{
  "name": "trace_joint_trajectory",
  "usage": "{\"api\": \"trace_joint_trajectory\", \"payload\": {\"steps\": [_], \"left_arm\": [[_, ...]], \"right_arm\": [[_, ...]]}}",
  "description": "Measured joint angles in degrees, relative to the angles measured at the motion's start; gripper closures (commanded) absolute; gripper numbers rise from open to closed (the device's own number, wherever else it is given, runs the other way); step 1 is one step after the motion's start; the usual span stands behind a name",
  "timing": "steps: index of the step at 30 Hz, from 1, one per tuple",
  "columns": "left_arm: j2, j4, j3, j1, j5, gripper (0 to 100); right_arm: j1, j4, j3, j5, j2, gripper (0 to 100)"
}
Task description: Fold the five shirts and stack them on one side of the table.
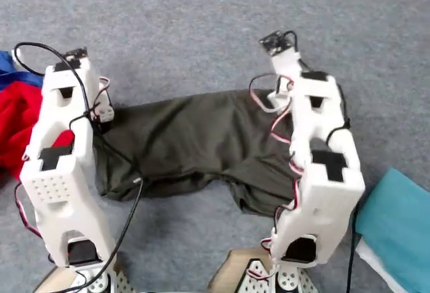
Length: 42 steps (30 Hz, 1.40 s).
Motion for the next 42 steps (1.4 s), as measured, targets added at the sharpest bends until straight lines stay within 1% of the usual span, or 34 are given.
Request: {"api": "trace_joint_trajectory", "payload": {"steps": [4, 8, 13, 19, 23, 26, 28, 32, 34, 36, 39, 42], "left_arm": [[2.11, 0.00, -4.13, -1.32, 0.09, 98], [3.34, 0.35, -7.38, -1.49, 0.09, 98], [3.78, 5.10, -12.22, -1.49, 0.00, 98], [3.96, 15.47, -24.62, -1.41, -0.09, 98], [3.96, 22.77, -33.32, -0.18, -4.13, 98], [3.96, 25.58, -35.43, 0.70, -6.86, 98], [2.99, 26.20, -35.08, 0.79, -8.09, 98], [-4.04, 26.20, -28.13, 1.14, -10.81, 98], [-9.32, 25.85, -22.24, 1.23, -11.69, 98], [-15.03, 23.38, -15.12, 1.23, -12.04, 98], [-24.18, 16.88, -1.14, 1.23, -13.54, 98], [-32.62, 6.42, 16.00, 0.62, -14.86, 98]], "right_arm": [[1.49, 3.43, -6.95, -0.09, 4.92, 99.3], [1.58, 4.48, -8.70, -0.09, 5.98, 99.3], [1.58, 4.84, -8.70, -0.09, 4.92, 99.3], [1.85, 10.37, -8.70, -0.09, -4.57, 99.3], [1.85, 14.59, -8.53, 0.18, -12.31, 99.3], [1.85, 15.74, -4.40, 1.23, -18.46, 99.3], [1.67, 15.91, 0.97, 1.67, -23.21, 99.3], [-2.11, 15.47, 16.09, 2.99, -34.46, 99.3], [-4.66, 13.98, 24.18, 2.99, -39.82, 99.3], [-6.59, 12.40, 31.12, 2.99, -43.96, 99.3], [-9.41, 11.16, 36.66, 2.55, -45.54, 99.3], [-11.87, 10.55, 37.01, 1.67, -44.66, 99.3]]}}
